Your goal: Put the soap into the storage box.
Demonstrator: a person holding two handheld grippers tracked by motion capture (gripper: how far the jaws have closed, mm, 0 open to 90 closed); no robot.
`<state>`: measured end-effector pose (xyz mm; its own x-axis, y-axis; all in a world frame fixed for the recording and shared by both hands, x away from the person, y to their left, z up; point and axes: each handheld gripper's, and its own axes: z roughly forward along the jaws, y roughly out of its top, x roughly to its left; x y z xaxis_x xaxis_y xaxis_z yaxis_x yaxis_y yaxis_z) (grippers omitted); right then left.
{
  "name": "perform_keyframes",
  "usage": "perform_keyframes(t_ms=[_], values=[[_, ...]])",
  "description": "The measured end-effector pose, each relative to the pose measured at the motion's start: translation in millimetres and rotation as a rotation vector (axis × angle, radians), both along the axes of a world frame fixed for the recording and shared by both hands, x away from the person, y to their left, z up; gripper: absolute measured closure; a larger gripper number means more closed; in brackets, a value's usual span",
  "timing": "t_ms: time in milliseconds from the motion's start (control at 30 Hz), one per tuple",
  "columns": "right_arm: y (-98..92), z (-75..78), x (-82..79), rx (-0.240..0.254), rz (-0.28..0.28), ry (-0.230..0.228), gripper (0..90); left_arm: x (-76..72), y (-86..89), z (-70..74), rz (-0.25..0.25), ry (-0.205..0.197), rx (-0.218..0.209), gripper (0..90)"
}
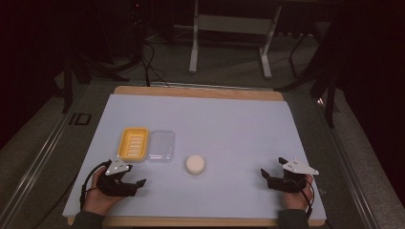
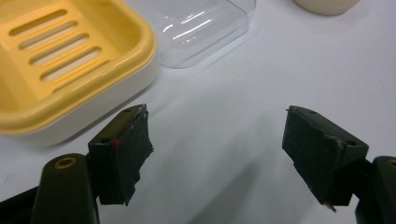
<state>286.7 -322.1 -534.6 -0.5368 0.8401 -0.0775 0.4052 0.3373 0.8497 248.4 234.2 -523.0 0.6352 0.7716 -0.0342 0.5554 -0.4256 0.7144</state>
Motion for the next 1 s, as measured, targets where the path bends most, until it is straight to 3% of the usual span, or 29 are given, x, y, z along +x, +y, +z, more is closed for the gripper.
perform_keyframes(t_ms=[567,1000], values=[[-0.5,0.0,-0.2,0.004,-0.007,-0.004,14.0,19.3,-26.5,9.7,-0.115,0.007,0.094,23.6],[-0.3,0.0,-0.3,0.002,-0.007,-0.006,14.0,29.3,-39.5,12.9,-0.192,-0.002,0.111,23.6]])
